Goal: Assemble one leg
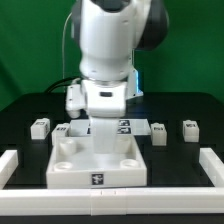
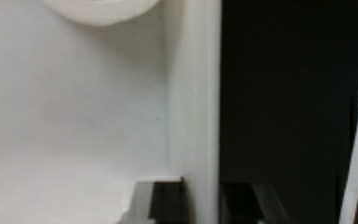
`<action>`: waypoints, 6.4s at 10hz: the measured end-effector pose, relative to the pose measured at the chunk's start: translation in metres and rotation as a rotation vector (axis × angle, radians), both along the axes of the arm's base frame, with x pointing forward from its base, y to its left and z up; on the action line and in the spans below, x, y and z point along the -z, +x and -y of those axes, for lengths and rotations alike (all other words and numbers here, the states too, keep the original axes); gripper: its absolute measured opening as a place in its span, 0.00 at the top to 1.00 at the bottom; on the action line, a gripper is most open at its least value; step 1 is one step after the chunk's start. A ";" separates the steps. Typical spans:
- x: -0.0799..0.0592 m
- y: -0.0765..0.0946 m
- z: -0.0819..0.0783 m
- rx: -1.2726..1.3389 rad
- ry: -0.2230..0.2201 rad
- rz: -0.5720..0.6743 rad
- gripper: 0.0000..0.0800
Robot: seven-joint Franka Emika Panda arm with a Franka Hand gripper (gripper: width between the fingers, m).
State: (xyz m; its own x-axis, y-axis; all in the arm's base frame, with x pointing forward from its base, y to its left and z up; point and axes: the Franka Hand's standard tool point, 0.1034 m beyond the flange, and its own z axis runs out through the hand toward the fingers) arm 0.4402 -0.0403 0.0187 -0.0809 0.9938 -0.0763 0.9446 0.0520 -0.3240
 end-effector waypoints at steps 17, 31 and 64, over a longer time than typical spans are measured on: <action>0.000 0.054 -0.116 0.088 -0.017 0.037 0.90; 0.001 0.053 -0.114 0.041 -0.002 0.047 0.19; -0.058 -0.034 -0.199 1.282 -0.675 -0.073 0.19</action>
Offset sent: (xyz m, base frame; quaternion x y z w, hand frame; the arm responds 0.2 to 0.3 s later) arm 0.0204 0.0425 -0.0126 0.0202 0.0190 -0.0141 0.9995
